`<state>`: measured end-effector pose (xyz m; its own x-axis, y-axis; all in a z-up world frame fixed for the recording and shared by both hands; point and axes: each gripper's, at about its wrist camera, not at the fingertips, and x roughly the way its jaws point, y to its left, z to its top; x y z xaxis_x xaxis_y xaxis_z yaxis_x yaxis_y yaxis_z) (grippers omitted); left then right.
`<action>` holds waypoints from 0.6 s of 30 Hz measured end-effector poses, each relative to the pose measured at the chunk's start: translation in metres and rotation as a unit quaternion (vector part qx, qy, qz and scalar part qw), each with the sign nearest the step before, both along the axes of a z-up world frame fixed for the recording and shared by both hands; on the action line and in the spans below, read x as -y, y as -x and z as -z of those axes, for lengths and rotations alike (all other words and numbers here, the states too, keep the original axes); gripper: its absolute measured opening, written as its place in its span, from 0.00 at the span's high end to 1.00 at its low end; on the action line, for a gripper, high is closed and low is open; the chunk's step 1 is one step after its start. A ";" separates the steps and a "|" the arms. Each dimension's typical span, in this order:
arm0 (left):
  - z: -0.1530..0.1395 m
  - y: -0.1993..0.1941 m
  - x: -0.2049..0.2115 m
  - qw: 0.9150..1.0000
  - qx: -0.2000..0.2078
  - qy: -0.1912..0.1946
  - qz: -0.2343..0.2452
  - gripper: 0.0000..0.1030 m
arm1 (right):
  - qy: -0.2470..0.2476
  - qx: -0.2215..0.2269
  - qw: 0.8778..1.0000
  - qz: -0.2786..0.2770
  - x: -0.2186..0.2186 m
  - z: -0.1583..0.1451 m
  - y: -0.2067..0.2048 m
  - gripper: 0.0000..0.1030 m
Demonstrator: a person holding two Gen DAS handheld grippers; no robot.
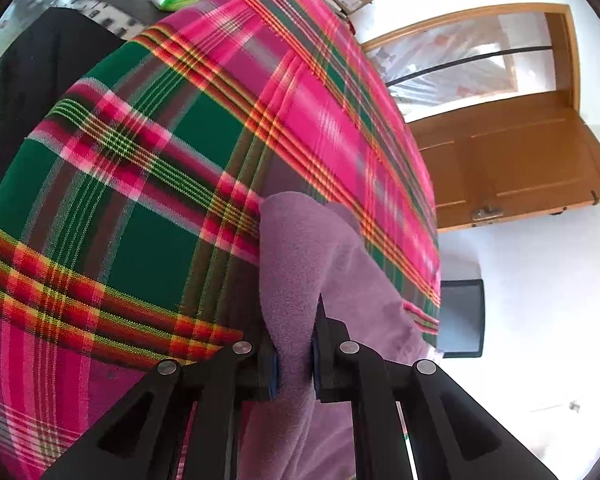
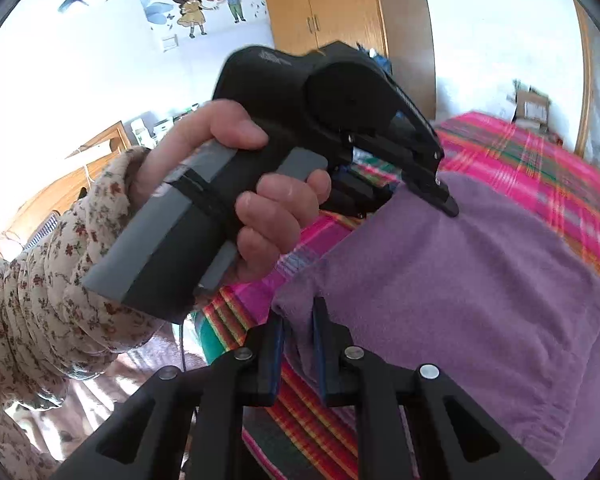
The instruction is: Fold clothes
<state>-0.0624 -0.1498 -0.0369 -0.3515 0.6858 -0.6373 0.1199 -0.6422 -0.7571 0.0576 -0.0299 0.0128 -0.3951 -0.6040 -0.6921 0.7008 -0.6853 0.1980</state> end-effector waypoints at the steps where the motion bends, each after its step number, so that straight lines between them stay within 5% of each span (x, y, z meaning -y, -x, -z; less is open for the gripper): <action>1: -0.001 -0.001 -0.001 1.000 -0.001 0.009 -0.002 0.85 | 0.002 0.008 1.000 0.000 -0.001 0.001 -0.006 0.85; 5: -0.015 -0.007 -0.005 0.999 -0.020 0.047 -0.005 0.73 | 0.011 0.019 1.000 0.001 -0.009 -0.001 -0.007 0.83; 14: -0.031 -0.026 0.008 0.993 -0.018 0.103 -0.062 0.73 | 0.034 0.006 0.998 0.043 -0.063 -0.013 -0.021 0.64; 18: -0.044 -0.044 0.007 0.991 -0.035 0.104 -0.073 0.73 | 0.043 -0.001 0.997 0.067 -0.090 -0.018 -0.027 0.64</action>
